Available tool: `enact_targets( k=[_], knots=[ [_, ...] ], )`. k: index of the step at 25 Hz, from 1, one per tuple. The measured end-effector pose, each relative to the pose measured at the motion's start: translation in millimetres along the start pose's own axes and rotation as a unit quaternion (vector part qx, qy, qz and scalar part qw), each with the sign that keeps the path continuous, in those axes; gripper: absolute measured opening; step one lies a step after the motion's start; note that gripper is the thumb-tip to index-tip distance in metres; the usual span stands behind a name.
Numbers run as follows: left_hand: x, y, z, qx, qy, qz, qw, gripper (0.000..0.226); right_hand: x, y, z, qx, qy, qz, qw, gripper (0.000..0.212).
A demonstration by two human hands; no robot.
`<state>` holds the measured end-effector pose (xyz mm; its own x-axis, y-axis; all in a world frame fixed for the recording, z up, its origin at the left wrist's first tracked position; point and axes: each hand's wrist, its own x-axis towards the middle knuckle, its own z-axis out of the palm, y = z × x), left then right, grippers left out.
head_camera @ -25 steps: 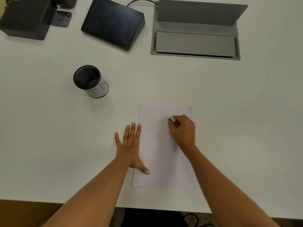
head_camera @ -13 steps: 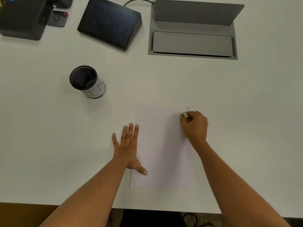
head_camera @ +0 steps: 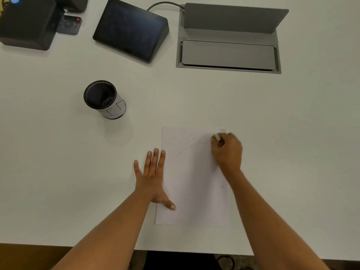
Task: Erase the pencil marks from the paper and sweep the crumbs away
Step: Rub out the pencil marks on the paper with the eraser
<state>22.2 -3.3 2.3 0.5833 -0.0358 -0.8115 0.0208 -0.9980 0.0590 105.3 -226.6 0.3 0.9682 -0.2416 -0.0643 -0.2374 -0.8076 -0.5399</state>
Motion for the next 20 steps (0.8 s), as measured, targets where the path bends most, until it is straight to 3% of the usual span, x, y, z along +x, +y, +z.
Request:
enact_targets(
  k=[2, 4, 5, 6, 9, 11, 13, 15, 16, 17, 20],
  knots=[
    [0.8, -0.4, -0.8, 0.000, -0.003, 0.000, 1.000, 0.174, -60.1, -17.9, 15.2, 0.019, -0.091, -0.062, 0.994, 0.012],
    [0.2, 0.2, -1.1, 0.004, -0.008, -0.003, 1.000, 0.174, -115.7, -20.2, 23.4, 0.007, -0.202, -0.180, 0.963, 0.006],
    [0.0, 0.3, -0.8, 0.005, -0.010, -0.002, 1.000, 0.174, -114.6, -15.4, 23.8, -0.001, -0.210, -0.221, 0.952, 0.004],
    [0.4, 0.1, -0.4, 0.005, -0.009, -0.001, 1.000, 0.173, -94.4, -10.0, 21.4, -0.002, -0.196, -0.220, 0.956, 0.005],
    [1.6, -1.1, -0.7, -0.004, -0.005, 0.001, 1.000, 0.174, -14.4, 1.6, 6.7, -0.027, -0.063, -0.087, 0.994, 0.018],
    [1.1, -1.4, 0.5, -0.002, -0.002, 0.002, 1.000, 0.174, -7.0, 1.6, 6.3, 0.000, -0.013, -0.025, 1.000, 0.018],
    [0.7, -0.9, 0.8, 0.000, -0.004, -0.001, 1.000, 0.174, -58.0, -15.9, 20.2, 0.027, -0.087, -0.037, 0.995, 0.015],
    [-0.2, 0.4, -0.4, 0.002, -0.002, -0.004, 1.000, 0.173, -130.1, -26.3, 25.5, 0.031, -0.221, -0.148, 0.963, 0.012],
    [-0.8, 0.8, -1.1, 0.002, -0.002, -0.003, 1.000, 0.173, -142.0, -19.9, 25.7, 0.021, -0.243, -0.196, 0.950, 0.010],
    [-0.9, 0.8, -1.1, 0.000, -0.002, -0.001, 1.000, 0.173, -130.0, -10.8, 23.2, 0.025, -0.222, -0.203, 0.953, 0.009],
    [0.9, -1.1, -0.6, -0.004, 0.002, 0.005, 1.000, 0.174, -40.3, 18.8, 2.5, 0.013, -0.043, -0.036, 0.998, 0.014]
  ],
)
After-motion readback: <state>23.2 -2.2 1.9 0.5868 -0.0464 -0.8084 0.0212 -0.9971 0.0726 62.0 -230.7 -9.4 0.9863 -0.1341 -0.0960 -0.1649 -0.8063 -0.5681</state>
